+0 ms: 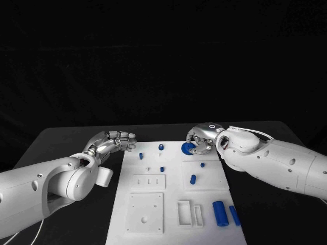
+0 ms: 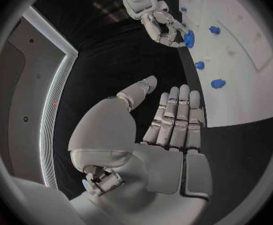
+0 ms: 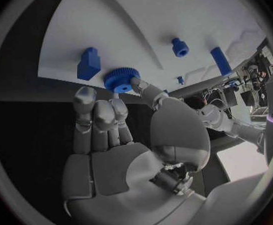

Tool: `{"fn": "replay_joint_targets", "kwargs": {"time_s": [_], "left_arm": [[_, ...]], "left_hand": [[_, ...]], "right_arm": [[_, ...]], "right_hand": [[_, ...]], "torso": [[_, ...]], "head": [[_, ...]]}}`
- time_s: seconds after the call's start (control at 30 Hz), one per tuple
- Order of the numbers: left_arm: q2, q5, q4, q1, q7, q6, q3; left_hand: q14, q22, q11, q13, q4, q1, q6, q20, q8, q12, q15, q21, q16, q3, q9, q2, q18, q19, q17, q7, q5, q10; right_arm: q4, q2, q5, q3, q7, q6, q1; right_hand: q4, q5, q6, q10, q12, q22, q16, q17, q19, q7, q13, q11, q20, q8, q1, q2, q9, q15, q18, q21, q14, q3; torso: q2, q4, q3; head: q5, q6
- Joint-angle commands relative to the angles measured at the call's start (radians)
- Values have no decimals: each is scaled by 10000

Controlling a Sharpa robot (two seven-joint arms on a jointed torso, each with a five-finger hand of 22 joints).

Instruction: Assemble the parts on the task board

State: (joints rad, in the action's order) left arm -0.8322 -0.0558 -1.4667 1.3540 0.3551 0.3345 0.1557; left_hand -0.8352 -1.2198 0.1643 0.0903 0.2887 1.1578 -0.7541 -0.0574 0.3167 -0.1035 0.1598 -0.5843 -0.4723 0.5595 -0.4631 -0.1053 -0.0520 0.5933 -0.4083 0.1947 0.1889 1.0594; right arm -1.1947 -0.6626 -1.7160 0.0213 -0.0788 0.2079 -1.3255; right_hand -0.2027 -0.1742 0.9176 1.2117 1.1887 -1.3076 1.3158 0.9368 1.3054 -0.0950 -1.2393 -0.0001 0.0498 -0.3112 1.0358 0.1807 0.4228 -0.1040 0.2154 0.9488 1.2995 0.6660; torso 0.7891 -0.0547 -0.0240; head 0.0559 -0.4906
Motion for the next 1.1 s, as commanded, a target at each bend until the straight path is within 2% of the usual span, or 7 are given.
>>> {"fn": "replay_joint_targets", "kwargs": {"time_s": [0.03, 0.2, 0.5, 0.8, 1.1], "left_arm": [[19, -32, -13, 17, 59, -144, -8], [30, -32, 19, 17, 63, -144, -8], [33, -32, 59, 17, 79, -123, -8], [33, -32, 61, 18, 79, -116, -8], [41, -32, 58, 18, 80, -120, -8]], "left_hand": [[71, -13, 57, -14, -3, -25, 61, -13, -49, 58, -5, -57, 44, 79, 16, -31, -176, -77, 15, 72, -58, -3], [72, -13, 58, -14, -4, -27, 61, -14, -49, 61, -4, -58, 44, 80, 16, -28, -176, -77, 15, 73, -58, -2], [72, -13, 58, -14, -3, -28, 62, -15, -50, 66, -4, -59, 44, 80, 16, -28, -176, -79, 16, 73, -58, 0], [73, -13, 58, -13, -1, -26, 61, -15, -50, 70, -4, -61, 44, 83, 15, -27, -178, -80, 16, 73, -56, 2], [73, -13, 58, -13, 0, -25, 60, -15, -50, 75, -4, -62, 43, 84, 15, -26, -179, -81, 17, 73, -55, 5]], "right_arm": [[-51, -12, -501, 78, -279, -58, 112], [-289, -35, -675, 75, -549, 507, 112], [-1127, -92, -1024, 17, -970, 1414, 87], [-1662, 135, -1281, 14, -1190, 1676, 79], [-1810, 531, -1320, 15, -1186, 1707, 81]], "right_hand": [[101, 56, 778, 73, 43, -184, -73, 20, -23, -121, 8, -43, -8, -166, 49, 85, 62, -70, 464, 43, 8, 53], [219, 149, 804, 113, 70, -184, -86, 40, -3, -109, 1, -55, 4, -164, 54, 152, 60, -82, 464, 75, 23, 138], [657, 588, 875, 202, 106, -177, -128, 102, 58, -86, 12, -80, 57, -157, 263, 483, 55, -106, 464, 172, 67, 634], [914, 806, 893, 214, 88, -168, -155, 138, 73, -82, 45, -84, 71, -145, 378, 655, 52, -110, 464, 210, 85, 898], [1036, 942, 904, 219, 86, -165, -171, 153, 78, -79, 52, -85, 76, -142, 444, 726, 52, -111, 464, 225, 94, 1018]], "torso": [[2, -9, 1], [2, -29, 0], [-3, -16, 6], [4, -16, 8], [9, -33, 11]], "head": [[11, 7], [-2, 14], [-56, 35], [-125, 76], [-141, 86]]}}
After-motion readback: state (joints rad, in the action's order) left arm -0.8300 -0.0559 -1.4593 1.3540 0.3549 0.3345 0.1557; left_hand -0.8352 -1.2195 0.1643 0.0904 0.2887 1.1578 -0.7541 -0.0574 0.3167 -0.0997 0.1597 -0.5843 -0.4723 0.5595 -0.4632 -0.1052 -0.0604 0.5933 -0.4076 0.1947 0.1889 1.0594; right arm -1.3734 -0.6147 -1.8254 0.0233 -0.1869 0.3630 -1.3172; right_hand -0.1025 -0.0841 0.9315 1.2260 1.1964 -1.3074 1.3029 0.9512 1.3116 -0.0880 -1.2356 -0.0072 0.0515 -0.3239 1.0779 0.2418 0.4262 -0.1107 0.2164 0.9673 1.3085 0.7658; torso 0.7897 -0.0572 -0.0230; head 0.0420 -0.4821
